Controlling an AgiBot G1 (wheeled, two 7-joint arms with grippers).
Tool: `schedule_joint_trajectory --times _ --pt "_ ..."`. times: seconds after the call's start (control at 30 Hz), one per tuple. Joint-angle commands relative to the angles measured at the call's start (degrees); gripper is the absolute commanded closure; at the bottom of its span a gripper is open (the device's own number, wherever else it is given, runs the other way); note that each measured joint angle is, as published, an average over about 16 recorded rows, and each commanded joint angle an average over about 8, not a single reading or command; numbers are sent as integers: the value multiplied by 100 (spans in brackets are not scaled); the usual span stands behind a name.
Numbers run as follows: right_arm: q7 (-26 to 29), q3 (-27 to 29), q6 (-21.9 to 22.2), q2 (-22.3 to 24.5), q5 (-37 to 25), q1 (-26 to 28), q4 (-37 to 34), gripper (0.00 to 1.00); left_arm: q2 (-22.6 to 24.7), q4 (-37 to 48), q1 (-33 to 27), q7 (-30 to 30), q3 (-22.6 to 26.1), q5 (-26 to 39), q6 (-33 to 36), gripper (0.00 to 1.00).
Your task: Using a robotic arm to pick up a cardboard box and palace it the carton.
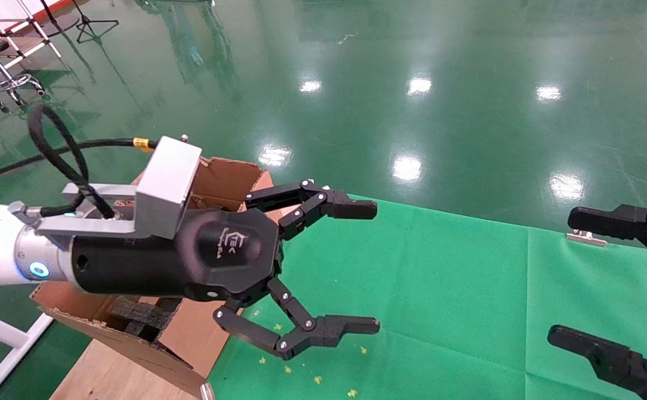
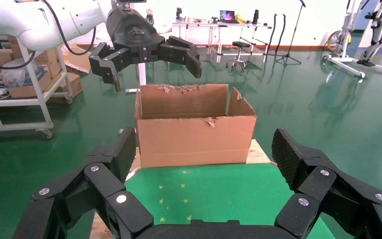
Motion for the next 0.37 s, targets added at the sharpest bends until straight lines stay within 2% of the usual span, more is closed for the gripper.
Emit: schedule_joint_trajectory --times 0.03,0.37 --pt "0 0 0 0 0 0 0 0 0 0 0 0 0 0 0 0" --pt "0 0 0 0 0 0 0 0 0 0 0 0 0 0 0 0"
